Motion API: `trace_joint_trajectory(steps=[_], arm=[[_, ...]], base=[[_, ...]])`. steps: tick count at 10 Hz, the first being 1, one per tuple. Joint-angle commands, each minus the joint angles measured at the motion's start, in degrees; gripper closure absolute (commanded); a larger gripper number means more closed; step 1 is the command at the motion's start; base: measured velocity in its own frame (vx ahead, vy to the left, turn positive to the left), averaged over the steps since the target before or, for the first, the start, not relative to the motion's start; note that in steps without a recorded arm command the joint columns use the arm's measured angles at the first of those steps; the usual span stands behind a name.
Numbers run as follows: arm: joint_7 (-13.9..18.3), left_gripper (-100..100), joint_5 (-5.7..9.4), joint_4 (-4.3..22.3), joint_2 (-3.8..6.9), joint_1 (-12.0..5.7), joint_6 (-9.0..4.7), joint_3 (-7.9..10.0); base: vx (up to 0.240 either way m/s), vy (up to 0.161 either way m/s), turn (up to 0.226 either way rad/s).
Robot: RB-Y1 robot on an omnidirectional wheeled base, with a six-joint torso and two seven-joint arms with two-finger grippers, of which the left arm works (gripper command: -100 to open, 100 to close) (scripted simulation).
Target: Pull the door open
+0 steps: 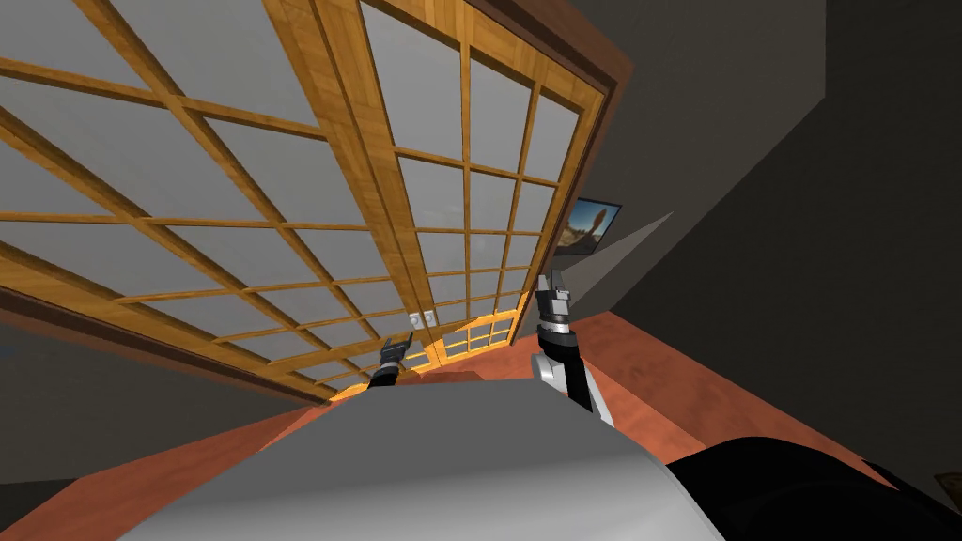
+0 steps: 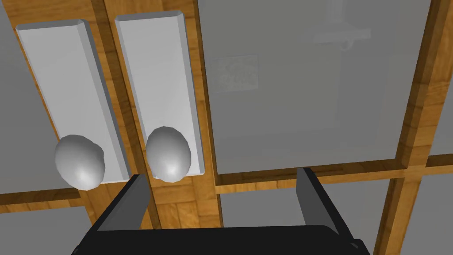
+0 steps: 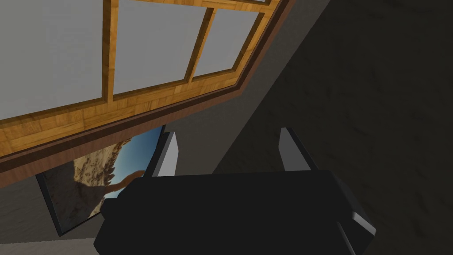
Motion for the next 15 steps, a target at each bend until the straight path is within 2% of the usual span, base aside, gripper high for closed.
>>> trace_joint_trajectory(steps=[1,2,3,4,5,10,11,14,15], arm=[[-0.2,-100,-0.03,1.1,-0.20,-1.59,-0.94,-0.20],[-0.3,-100,-0.13,0.8,-0.49,-2.41,-1.01,-0.47],[-0.3,-100,-0.13,0.8,-0.49,-2.41,-1.01,-0.47],[-0.5,-100,-0.04,2.0,-0.41,-2.77,-1.90,-0.31],[-0.5,100,-0.04,2.0,-0.41,-2.77,-1.90,-0.31],[-0.5,100,-0.04,2.0,-0.41,-2.77,-1.90,-0.31],[0.4,100,0.20,2.7,-0.38,-1.54,-1.62,-0.31],[0.7,100,0.32,2.8,-0.28,-1.18,-1.59,-0.23],[1.5,100,0.68,3.2,0.02,-0.08,-1.47,0.01]], base=[[0.167,0.018,-0.084],[0.170,0.018,-0.073],[0.116,0.018,-0.030],[0.041,0.008,-0.001],[0.001,-0.003,-0.012],[-0.007,-0.006,-0.005],[-0.098,-0.021,0.019],[-0.105,-0.026,0.020],[-0.121,-0.021,0.026]])
